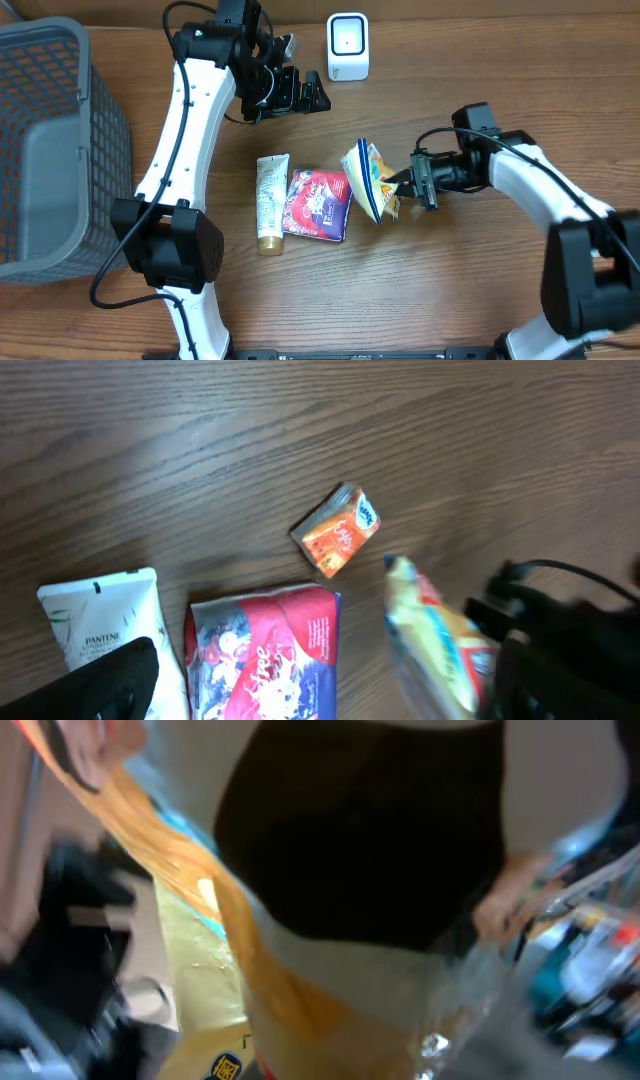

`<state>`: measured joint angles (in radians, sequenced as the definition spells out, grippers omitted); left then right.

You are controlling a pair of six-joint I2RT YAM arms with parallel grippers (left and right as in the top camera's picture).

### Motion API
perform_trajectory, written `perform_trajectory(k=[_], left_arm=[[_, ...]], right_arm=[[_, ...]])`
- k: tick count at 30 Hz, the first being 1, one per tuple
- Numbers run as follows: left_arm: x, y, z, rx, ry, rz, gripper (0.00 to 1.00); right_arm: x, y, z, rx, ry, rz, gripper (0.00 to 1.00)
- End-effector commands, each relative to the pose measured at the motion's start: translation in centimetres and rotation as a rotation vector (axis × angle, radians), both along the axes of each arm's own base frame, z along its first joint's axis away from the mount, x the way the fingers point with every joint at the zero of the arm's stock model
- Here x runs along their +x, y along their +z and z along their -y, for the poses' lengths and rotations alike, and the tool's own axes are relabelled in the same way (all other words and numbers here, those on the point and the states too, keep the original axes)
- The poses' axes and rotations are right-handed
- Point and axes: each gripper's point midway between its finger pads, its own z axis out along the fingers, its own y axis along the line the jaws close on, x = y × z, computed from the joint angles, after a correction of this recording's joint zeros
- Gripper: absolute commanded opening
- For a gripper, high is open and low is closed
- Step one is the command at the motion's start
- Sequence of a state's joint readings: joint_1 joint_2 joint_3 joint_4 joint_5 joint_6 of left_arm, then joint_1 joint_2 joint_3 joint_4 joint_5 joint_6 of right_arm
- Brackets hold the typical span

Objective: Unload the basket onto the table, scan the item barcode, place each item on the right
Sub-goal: 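Grasp the yellow snack bag with the right gripper and lift it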

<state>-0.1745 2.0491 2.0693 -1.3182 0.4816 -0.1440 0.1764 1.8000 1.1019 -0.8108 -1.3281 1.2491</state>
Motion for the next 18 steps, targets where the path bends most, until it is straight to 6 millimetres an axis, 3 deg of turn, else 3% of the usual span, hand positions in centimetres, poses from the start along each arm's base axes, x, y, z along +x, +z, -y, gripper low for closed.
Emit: perform_trajectory(k=[1,5,15,16,17,18], left_arm=[[-0.2,1.2,-0.2,-0.017,0.023,0.004,1.0],[-0.6,1.1,-0.2,-0.016,0.023,-0.013,1.0],[-0.9,1.0,-0.3,-0.014,0.023,-0.027,1.0],[-0.9,1.0,-0.3,-0.013,0.023,-0.028,1.0],[-0.9,1.0,-0.3,-0.013,0.023,-0.03,1.0],[-0.9,1.0,-0.3,-0.012,0.023,-0.031,1.0]], right_arm=[[1.0,-0.9,-0.2,0.028,-0.03,-0.211,0.04],[1.0,-1.8,-0.6,0.128,-0.012,-0.306,0.04],[2.1,-1.7,0.8,0.173,-0.044,-0.236,0.04],[2.6,-1.8,1.2,0.174,-0.057,-0.216,0.11],[3.2,-1.9,1.7,0.172,-0.071,-0.176,0.34],[3.8,-2.0,2.1,0.175,-0.079,-0.117,0.67]])
